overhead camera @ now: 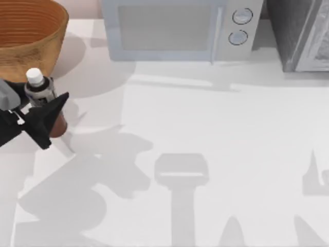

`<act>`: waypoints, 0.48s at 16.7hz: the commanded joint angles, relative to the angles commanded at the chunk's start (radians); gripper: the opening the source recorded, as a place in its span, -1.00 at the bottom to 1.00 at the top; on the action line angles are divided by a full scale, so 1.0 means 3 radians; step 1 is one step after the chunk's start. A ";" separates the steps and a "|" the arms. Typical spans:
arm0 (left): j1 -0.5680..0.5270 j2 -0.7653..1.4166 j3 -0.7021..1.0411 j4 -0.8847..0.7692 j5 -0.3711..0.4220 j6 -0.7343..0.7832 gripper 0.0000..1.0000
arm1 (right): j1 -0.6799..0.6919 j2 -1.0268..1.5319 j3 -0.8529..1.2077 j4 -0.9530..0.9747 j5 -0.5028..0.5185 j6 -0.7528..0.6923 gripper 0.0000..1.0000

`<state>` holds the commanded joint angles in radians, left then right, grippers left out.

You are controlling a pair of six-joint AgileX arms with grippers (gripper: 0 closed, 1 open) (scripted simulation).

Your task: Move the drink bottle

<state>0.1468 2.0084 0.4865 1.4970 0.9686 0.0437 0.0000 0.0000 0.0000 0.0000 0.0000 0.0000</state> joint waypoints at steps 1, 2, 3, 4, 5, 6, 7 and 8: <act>0.0000 0.0000 0.0000 0.0000 0.0000 0.0000 -1.00 | 0.0000 0.0000 0.0000 0.0000 0.0000 0.0000 1.00; -0.0014 0.0020 0.0010 -0.0009 -0.0011 0.0005 -1.00 | 0.0000 0.0000 0.0000 0.0000 0.0000 0.0000 1.00; -0.0022 0.0031 0.0020 -0.0002 -0.0017 0.0005 -1.00 | 0.0000 0.0000 0.0000 0.0000 0.0000 0.0000 1.00; -0.0050 0.0078 0.0055 0.0024 -0.0044 0.0002 -1.00 | 0.0000 0.0000 0.0000 0.0000 0.0000 0.0000 1.00; -0.0093 0.0160 0.0110 0.0062 -0.0093 -0.0001 -1.00 | 0.0000 0.0000 0.0000 0.0000 0.0000 0.0000 1.00; -0.0146 0.0276 0.0176 0.0108 -0.0152 -0.0006 -1.00 | 0.0000 0.0000 0.0000 0.0000 0.0000 0.0000 1.00; -0.0211 0.0410 0.0251 0.0158 -0.0214 -0.0011 -1.00 | 0.0000 0.0000 0.0000 0.0000 0.0000 0.0000 1.00; -0.0282 0.0546 0.0328 0.0209 -0.0275 -0.0015 -1.00 | 0.0000 0.0000 0.0000 0.0000 0.0000 0.0000 1.00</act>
<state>0.0621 2.1722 0.5849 1.5597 0.8860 0.0391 0.0000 0.0000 0.0000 0.0000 0.0000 0.0000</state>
